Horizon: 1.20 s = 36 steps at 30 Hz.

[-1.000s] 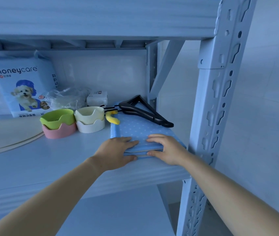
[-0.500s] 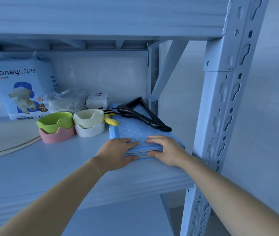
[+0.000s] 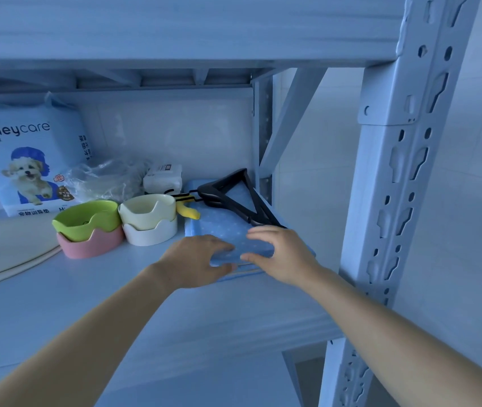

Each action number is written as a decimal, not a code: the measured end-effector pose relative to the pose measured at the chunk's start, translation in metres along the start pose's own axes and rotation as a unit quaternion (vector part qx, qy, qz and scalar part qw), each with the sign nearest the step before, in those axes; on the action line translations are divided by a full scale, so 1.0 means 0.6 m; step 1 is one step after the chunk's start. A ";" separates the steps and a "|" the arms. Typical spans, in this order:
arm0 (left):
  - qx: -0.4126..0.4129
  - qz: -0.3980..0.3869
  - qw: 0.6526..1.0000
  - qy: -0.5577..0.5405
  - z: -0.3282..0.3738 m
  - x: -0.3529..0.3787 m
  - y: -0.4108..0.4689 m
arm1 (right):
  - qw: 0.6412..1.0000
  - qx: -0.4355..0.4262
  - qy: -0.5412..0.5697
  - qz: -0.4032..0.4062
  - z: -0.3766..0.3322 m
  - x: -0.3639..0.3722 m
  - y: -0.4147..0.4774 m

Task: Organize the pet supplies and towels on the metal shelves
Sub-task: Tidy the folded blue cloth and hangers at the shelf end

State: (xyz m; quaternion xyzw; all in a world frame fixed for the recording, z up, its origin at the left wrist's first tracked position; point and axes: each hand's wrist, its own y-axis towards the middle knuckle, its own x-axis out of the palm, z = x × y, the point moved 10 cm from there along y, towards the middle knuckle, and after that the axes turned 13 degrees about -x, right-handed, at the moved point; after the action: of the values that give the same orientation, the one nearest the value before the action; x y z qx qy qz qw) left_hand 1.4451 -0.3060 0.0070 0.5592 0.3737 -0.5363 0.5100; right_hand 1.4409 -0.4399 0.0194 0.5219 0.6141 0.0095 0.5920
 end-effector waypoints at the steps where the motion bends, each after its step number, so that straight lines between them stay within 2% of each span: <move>1: -0.008 -0.009 1.000 -0.020 -0.005 -0.003 0.008 | 1.000 -0.003 -0.008 0.016 0.001 -0.008 0.010; 4: -0.020 -0.006 0.999 -0.044 -0.013 -0.012 0.034 | 0.998 0.001 -0.037 0.046 0.010 -0.022 0.041; 10: -0.039 0.056 0.996 -0.055 -0.020 -0.031 0.073 | 0.995 0.044 -0.091 -0.002 0.046 0.006 0.080; 16: -0.041 0.062 0.996 -0.048 -0.028 -0.025 0.114 | 0.988 0.097 -0.117 0.006 0.085 0.009 0.082; 24: -0.032 0.046 0.993 -0.103 -0.022 0.006 0.148 | 0.979 0.143 -0.143 0.040 0.099 0.007 0.067; 29: -0.024 0.045 0.995 -0.088 -0.025 0.015 0.148 | 0.976 0.155 -0.142 0.051 0.102 0.004 0.061; 36: -0.027 0.048 0.990 -0.133 -0.039 0.014 0.144 | 0.977 0.152 -0.131 0.077 0.107 -0.003 0.056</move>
State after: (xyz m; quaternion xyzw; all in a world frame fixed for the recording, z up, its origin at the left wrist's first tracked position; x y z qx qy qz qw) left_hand 1.5350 -0.3018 0.0111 0.4861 0.2896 -0.5703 0.5954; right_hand 1.5092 -0.4648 0.0227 0.6481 0.4832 -0.1067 0.5789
